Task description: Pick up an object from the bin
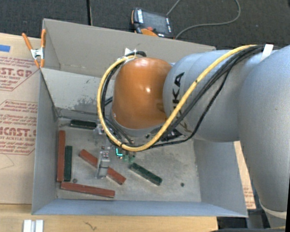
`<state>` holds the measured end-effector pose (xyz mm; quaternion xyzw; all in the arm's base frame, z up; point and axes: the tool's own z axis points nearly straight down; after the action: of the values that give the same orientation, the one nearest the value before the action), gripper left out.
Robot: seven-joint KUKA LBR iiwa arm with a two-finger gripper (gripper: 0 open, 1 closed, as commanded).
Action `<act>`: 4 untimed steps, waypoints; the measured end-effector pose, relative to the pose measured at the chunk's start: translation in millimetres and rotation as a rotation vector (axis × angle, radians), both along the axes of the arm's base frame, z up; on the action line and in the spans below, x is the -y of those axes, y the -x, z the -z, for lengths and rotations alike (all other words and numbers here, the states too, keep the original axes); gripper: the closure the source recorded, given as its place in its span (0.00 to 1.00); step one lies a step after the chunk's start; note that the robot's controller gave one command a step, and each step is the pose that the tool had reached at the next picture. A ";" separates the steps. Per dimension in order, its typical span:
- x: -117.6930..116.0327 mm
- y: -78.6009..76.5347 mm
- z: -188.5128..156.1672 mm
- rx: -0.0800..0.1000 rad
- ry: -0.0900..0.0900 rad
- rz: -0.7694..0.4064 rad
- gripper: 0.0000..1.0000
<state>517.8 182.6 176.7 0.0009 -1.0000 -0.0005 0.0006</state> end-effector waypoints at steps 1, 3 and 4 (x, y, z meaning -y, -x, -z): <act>16.8 2.6 110.4 -0.004 0.001 0.104 0.00; 15.1 1.9 109.5 0.002 -0.001 0.104 0.00; 14.6 1.6 109.3 0.002 0.000 0.104 0.00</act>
Offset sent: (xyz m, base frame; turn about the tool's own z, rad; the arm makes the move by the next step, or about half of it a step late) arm -0.0007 -0.0173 -0.1067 0.1030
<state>516.1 167.9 67.4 -0.0513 -0.9987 -0.0008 -0.0002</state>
